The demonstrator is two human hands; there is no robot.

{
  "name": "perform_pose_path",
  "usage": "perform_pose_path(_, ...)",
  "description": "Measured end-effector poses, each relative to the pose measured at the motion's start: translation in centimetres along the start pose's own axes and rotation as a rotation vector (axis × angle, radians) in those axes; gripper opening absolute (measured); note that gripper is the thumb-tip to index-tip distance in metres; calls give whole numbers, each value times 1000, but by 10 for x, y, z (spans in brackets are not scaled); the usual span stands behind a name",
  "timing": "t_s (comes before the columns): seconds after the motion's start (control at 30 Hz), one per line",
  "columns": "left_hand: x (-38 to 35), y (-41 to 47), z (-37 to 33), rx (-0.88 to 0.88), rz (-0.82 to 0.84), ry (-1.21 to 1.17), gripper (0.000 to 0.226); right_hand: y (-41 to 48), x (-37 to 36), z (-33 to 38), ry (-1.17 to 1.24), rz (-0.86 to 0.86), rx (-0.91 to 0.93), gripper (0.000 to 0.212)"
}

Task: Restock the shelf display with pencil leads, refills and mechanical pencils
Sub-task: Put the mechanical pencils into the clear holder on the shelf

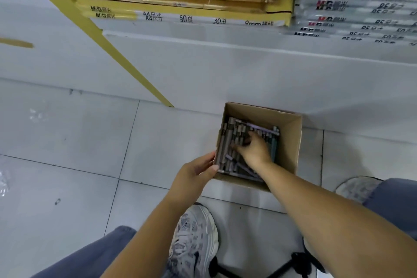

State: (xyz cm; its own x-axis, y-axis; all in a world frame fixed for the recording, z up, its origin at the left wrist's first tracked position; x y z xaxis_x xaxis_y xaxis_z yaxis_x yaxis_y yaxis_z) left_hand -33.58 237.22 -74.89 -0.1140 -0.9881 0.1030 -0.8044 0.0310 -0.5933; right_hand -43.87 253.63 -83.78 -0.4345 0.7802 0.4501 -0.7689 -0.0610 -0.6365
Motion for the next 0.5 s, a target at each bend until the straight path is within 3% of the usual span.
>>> perform_pose_path(0.27,0,-2,-2,7,15,-7,38,-3,-12,8,39,52,40,70)
perform_pose_path(0.5,0,-1,2,44,11,-49,38,6,-12,5,145,85,-72,67)
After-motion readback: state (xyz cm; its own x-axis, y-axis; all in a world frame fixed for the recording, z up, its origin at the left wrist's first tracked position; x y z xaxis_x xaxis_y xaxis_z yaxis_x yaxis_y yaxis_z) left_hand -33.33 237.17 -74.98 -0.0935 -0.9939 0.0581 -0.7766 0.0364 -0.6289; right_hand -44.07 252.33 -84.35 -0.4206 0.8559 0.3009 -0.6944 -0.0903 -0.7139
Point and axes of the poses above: each hand's wrist, its own y-axis towards the middle knuckle, its own x-axis out of the back of the hand, z = x × y, the point moved 3 cm from there along y, towards the middle knuckle, and after that the axes turned 3 degrees about z, right-handed, at the moved point
